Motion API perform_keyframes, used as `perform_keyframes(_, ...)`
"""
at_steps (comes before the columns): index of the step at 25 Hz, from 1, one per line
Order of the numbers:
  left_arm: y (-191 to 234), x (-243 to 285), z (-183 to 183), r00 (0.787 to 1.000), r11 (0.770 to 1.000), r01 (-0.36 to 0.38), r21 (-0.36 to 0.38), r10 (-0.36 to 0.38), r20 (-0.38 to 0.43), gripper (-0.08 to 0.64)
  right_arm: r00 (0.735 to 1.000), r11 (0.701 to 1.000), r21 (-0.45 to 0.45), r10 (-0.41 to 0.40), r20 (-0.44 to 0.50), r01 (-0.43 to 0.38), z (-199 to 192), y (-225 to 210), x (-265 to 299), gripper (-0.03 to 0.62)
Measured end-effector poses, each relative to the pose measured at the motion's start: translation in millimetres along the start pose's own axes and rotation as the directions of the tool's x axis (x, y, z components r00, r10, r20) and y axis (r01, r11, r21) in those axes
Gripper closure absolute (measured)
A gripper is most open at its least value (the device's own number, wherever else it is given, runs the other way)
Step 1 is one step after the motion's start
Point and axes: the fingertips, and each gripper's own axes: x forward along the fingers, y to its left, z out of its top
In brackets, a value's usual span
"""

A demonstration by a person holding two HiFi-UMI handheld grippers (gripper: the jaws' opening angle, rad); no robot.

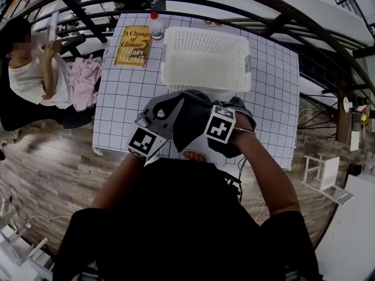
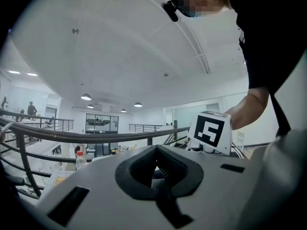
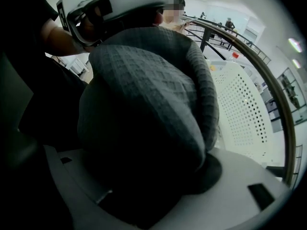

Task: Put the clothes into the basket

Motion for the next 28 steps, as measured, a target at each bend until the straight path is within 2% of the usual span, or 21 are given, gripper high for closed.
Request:
perform_keyframes(10, 1, 4, 35, 0.999, 1.000, -0.011, 0.022, 0.010, 0.051, 0.561, 0.997, 0.997, -0.025, -0.077, 0.025, 0.077, 2, -14, -41, 0.259)
perform_keyframes(28, 8, 9, 75, 0.997, 0.998, -0.030, 0.052, 0.026, 0.076, 0.561, 0.984, 0.981, -0.079, -0.177, 0.020, 0.178, 5, -39, -91, 0.259)
